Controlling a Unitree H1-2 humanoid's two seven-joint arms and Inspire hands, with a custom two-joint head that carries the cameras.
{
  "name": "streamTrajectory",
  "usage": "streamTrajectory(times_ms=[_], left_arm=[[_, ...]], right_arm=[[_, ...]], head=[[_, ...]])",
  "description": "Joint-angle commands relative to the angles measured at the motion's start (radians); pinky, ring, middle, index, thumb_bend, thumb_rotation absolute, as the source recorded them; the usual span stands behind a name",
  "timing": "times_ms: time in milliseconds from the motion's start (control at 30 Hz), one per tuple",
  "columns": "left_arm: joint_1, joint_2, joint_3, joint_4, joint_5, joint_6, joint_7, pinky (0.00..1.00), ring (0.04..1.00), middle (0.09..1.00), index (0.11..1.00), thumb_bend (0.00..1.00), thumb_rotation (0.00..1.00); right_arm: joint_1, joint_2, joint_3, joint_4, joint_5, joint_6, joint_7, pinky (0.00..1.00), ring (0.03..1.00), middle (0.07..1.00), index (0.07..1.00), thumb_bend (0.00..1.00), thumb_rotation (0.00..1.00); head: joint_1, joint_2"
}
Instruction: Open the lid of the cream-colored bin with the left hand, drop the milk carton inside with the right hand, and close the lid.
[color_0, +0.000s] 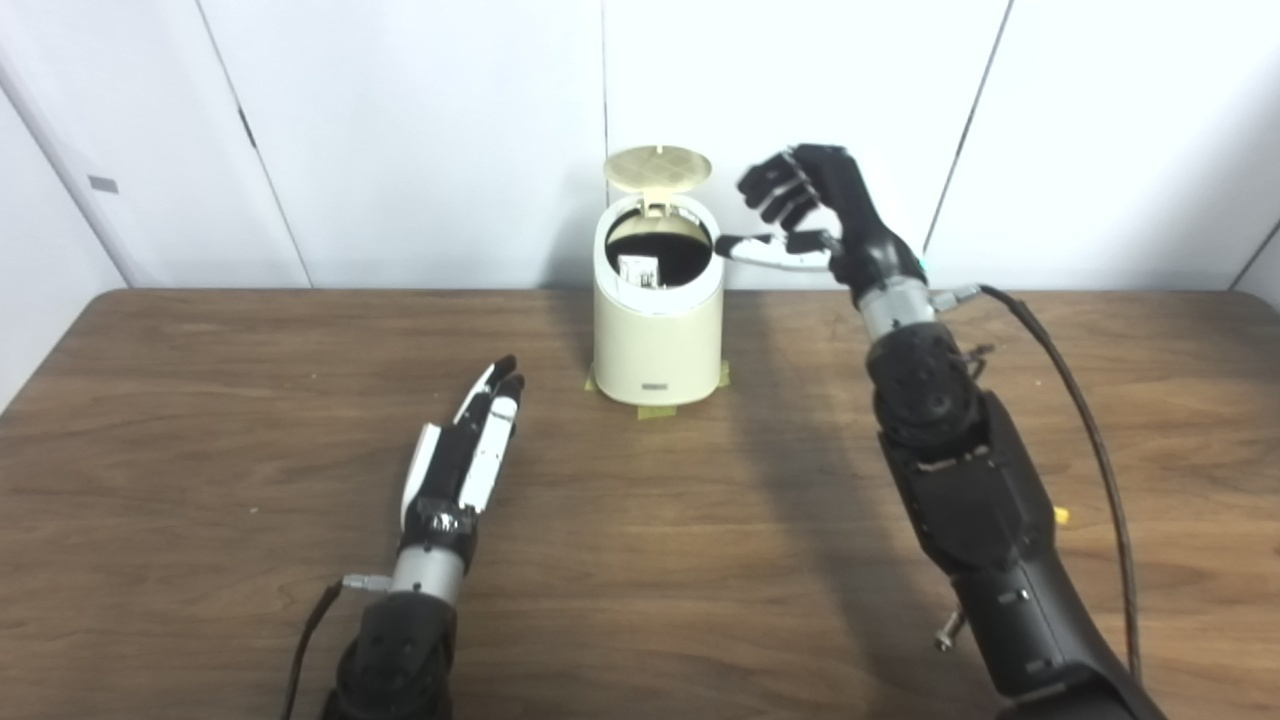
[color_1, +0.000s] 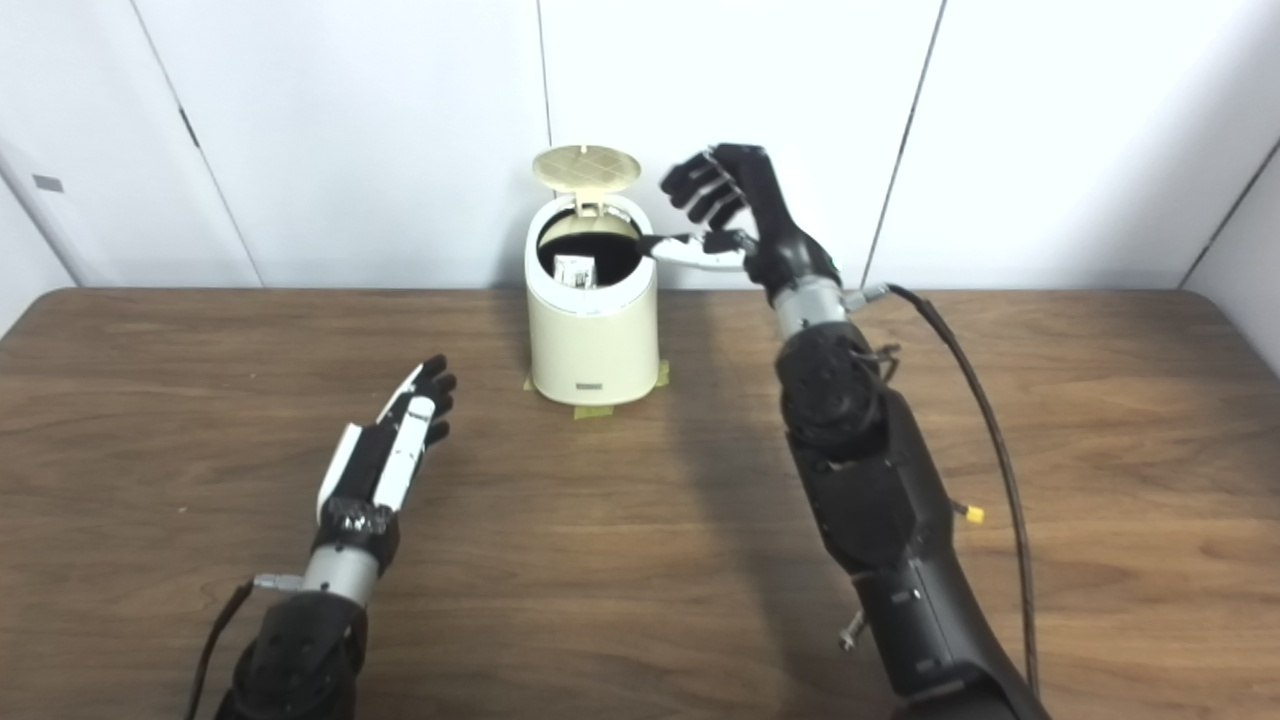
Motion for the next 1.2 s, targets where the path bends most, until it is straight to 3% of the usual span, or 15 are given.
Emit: streamTrajectory(times_ms=[0, 133, 200, 267, 300, 367, 600, 800, 1000, 1167], left_arm=[[-0.072, 0.005, 0.016, -0.038, -0.01, 0.001, 0.007, 0.93, 0.943, 0.914, 0.921, 0.41, 0.93], [-0.133, 0.022, 0.058, -0.02, -0.067, 0.016, -0.013, 0.87, 0.885, 0.888, 0.896, 0.37, 0.86], [-0.168, 0.035, 0.068, -0.018, -0.079, 0.041, -0.021, 0.86, 0.87, 0.88, 0.88, 0.38, 0.85], [-0.205, 0.049, 0.075, -0.013, -0.088, 0.063, -0.026, 0.84, 0.86, 0.871, 0.86, 0.36, 0.84], [-0.222, 0.055, 0.075, -0.01, -0.089, 0.074, -0.026, 0.83, 0.855, 0.865, 0.847, 0.35, 0.84], [-0.245, 0.069, 0.074, -0.002, -0.089, 0.083, -0.027, 0.81, 0.841, 0.851, 0.83, 0.35, 0.83], [-0.359, 0.089, 0.105, 0.048, -0.144, 0.116, -0.036, 0.83, 0.838, 0.836, 0.809, 0.35, 0.82], [-0.46, 0.114, 0.102, 0.111, -0.158, 0.132, -0.056, 0.87, 0.86, 0.852, 0.829, 0.39, 0.82], [-0.562, 0.144, 0.075, 0.214, -0.156, 0.101, -0.081, 0.87, 0.872, 0.86, 0.828, 0.39, 0.84], [-0.627, 0.162, 0.053, 0.288, -0.136, 0.056, -0.091, 0.86, 0.87, 0.856, 0.825, 0.42, 0.86]], right_arm=[[-0.001, -0.006, -0.035, -0.077, 0.042, 0.047, 0.02, 0.43, 0.463, 0.501, 0.479, 0.52, 0.0], [0.105, 0.027, -0.111, -0.182, 0.173, 0.122, 0.053, 0.42, 0.431, 0.505, 0.514, 0.52, 0.0], [0.161, 0.045, -0.144, -0.231, 0.253, 0.159, 0.078, 0.46, 0.514, 0.532, 0.504, 0.52, 0.03], [0.213, 0.071, -0.167, -0.282, 0.328, 0.21, 0.097, 0.53, 0.617, 0.652, 0.499, 0.51, 0.12], [0.238, 0.075, -0.166, -0.305, 0.346, 0.227, 0.104, 0.58, 0.679, 0.708, 0.612, 0.53, 0.25], [0.269, 0.074, -0.15, -0.327, 0.347, 0.239, 0.107, 0.66, 0.764, 0.791, 0.739, 0.52, 0.43], [0.397, 0.094, -0.13, -0.35, 0.364, 0.203, 0.099, 0.77, 0.879, 0.913, 0.944, 0.51, 0.71], [0.478, 0.102, -0.109, -0.365, 0.373, 0.179, 0.103, 0.81, 0.904, 0.925, 0.959, 0.51, 0.89], [0.518, 0.138, -0.111, -0.335, 0.442, 0.097, 0.109, 0.86, 0.927, 0.931, 0.953, 0.56, 0.92], [0.541, 0.146, -0.093, -0.336, 0.437, 0.074, 0.103, 0.83, 0.919, 0.927, 0.957, 0.57, 0.98]], head=[[0.002, 0.001], [-0.006, -0.001], [-0.009, -0.002], [-0.006, -0.004], [-0.006, -0.004], [-0.007, -0.006], [-0.008, -0.011], [-0.007, -0.018], [-0.012, -0.031], [-0.029, -0.039]])
